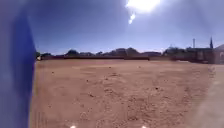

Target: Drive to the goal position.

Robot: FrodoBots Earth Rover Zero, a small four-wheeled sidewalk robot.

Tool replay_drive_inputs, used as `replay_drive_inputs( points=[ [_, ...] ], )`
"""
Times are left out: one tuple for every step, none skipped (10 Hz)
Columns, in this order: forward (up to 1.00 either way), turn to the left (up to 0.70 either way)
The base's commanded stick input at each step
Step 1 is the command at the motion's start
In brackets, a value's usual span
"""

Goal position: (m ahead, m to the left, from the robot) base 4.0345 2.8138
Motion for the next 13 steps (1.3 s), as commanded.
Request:
replay_drive_inputs(
  points=[
    [0.70,0.35],
    [0.70,0.35],
    [0.70,0.35],
    [0.70,0.35],
    [0.70,0.35],
    [0.70,0.35],
    [0.70,0.35],
    [0.70,0.35],
    [0.70,0.35],
    [0.70,0.35],
    [0.70,0.35],
    [0.70,0.35],
    [0.70,0.35]
  ],
)
